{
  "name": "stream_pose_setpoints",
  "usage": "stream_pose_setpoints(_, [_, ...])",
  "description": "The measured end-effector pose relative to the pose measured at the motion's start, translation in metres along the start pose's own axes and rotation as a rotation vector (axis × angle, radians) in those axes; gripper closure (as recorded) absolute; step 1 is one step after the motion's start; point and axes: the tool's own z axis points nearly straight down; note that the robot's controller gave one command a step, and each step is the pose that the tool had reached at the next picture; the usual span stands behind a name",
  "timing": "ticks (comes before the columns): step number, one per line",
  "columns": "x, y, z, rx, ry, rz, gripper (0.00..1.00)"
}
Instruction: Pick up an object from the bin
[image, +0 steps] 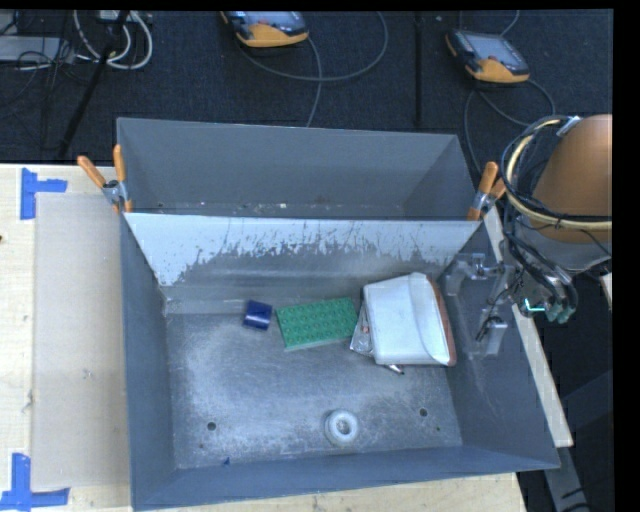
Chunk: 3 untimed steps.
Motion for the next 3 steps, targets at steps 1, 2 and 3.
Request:
stream_pose_setpoints(1, [0.008, -0.009, 0.117, -0.001, 0.001, -0.12, 0.0])
stream_pose_setpoints(2, [0.077, 0.049, 0.155, -0.002, 0.0, -0.167, 0.0])
stream_pose_setpoints(3, [0.074, 0.047, 0.153, 0.001, -0.005, -0.167, 1.0])
